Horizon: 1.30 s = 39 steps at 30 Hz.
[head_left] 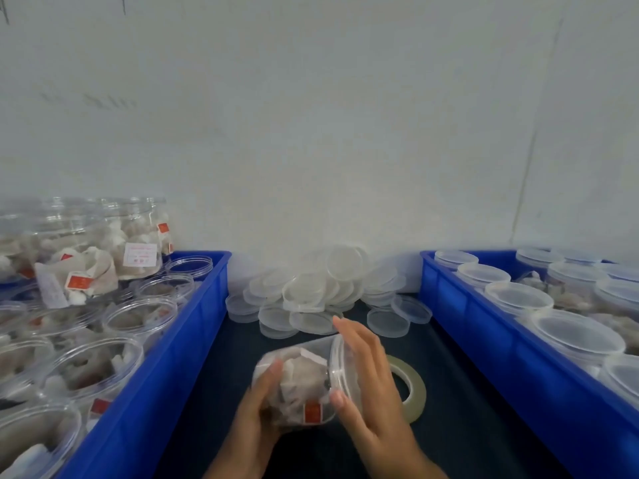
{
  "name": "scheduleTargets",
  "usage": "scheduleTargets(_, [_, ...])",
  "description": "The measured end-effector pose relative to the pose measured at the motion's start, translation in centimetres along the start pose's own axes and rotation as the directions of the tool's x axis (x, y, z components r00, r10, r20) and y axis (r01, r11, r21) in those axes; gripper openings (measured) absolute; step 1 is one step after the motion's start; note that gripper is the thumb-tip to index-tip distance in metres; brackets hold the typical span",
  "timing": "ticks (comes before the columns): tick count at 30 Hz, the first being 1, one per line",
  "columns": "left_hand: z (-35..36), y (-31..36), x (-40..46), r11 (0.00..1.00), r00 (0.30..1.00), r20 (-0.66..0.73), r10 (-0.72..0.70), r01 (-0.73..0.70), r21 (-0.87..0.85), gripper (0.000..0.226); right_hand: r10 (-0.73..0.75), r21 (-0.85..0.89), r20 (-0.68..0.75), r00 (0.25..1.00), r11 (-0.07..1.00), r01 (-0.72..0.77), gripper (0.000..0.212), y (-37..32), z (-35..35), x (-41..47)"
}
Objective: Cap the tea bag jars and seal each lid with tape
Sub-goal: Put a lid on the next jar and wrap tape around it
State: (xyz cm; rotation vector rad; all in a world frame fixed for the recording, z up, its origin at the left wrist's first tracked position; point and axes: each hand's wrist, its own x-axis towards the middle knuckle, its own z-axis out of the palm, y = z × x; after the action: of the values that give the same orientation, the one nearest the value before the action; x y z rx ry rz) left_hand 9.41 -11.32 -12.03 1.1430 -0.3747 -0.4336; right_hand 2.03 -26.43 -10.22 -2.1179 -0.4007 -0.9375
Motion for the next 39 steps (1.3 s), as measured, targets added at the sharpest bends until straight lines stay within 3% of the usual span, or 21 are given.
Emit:
scheduleTargets(3, [0.6,-0.1,0.0,0.997,0.997,-0.055,0.051,-0.048,0.066,0.036,0.18,0.146,-0.07,0.981,0.975,-0.168,0.049,-0.1,0.6,0.0])
scheduleTargets(6, [0.8,-0.1,0.1,0.96,0.977,-0.117,0.178,-0.146,0.239,0.066,0.474,0.446,-0.029,0.88,0.794,-0.413,0.042,-0.1,1.5,0.1])
scheduleTargets(8, [0.7,-0.3,0.1,0.946,0.971,-0.115,0.21,-0.172,0.273,0.066,0.554,0.5,0.03,0.832,0.713,-0.492,0.054,0.3,1.4,0.1])
scheduleTargets(10, [0.6,-0.4,0.2,0.96,0.977,-0.115,0.178,-0.147,0.237,0.062,0.454,0.433,0.066,0.889,0.789,-0.435,0.064,0.3,0.9,-0.1])
scheduleTargets(12, [0.4,-0.3,0.1,0.982,0.988,-0.083,0.131,-0.118,0.144,0.063,0.26,0.306,0.082,0.962,0.912,-0.272,0.068,0.2,0.3,0.0])
scheduleTargets(16, [0.4,0.1,-0.4,0.999,0.998,-0.039,0.05,-0.049,0.024,0.057,0.071,0.12,0.093,0.993,0.989,-0.081,0.056,0.2,-0.1,0.0])
scheduleTargets(18, [0.6,0.0,-0.5,0.993,0.992,-0.07,0.103,-0.098,0.07,0.055,0.148,0.206,0.032,0.988,0.967,-0.152,0.045,0.1,0.4,0.1])
scheduleTargets(20, [0.7,-0.1,-0.5,0.972,0.974,-0.109,0.197,-0.18,0.153,0.056,0.357,0.354,0.036,0.933,0.869,-0.346,0.033,-0.5,0.9,0.2])
scheduleTargets(22, [0.8,-0.2,-0.5,0.965,0.964,-0.119,0.237,-0.22,0.14,0.063,0.43,0.331,0.045,0.902,0.845,-0.42,0.042,-0.8,0.9,0.3])
scheduleTargets(24, [0.8,-0.1,-0.6,0.98,0.974,-0.103,0.2,-0.199,0.023,0.059,0.273,0.151,-0.071,0.959,0.954,-0.26,0.064,-1.0,0.7,0.1])
scheduleTargets(27, [0.6,0.3,-0.7,0.991,0.996,-0.061,0.073,-0.079,-0.104,0.058,-0.058,-0.149,-0.015,0.998,0.987,0.055,0.065,-0.4,-0.4,0.1])
scheduleTargets(30, [0.5,0.3,-0.8,0.999,0.999,-0.033,0.031,-0.032,-0.032,0.065,-0.056,-0.083,0.019,0.998,0.995,0.058,0.064,-0.3,-0.8,0.3])
scheduleTargets(32, [0.8,0.2,-0.9,1.0,1.0,-0.025,0.019,-0.019,0.015,0.061,-0.017,-0.134,0.017,1.0,0.991,0.019,0.058,-0.2,-0.8,0.2])
scheduleTargets(35, [1.1,0.4,-0.9,0.996,0.998,-0.047,0.051,-0.048,0.07,0.057,0.043,-0.213,0.007,0.999,0.976,-0.04,0.051,0.3,-0.6,0.1])
scheduleTargets(39, [1.1,0.8,-0.8,0.994,0.99,-0.108,0.09,-0.083,0.073,0.054,0.128,-0.156,0.002,0.992,0.98,-0.126,0.049,0.5,-0.5,0.3])
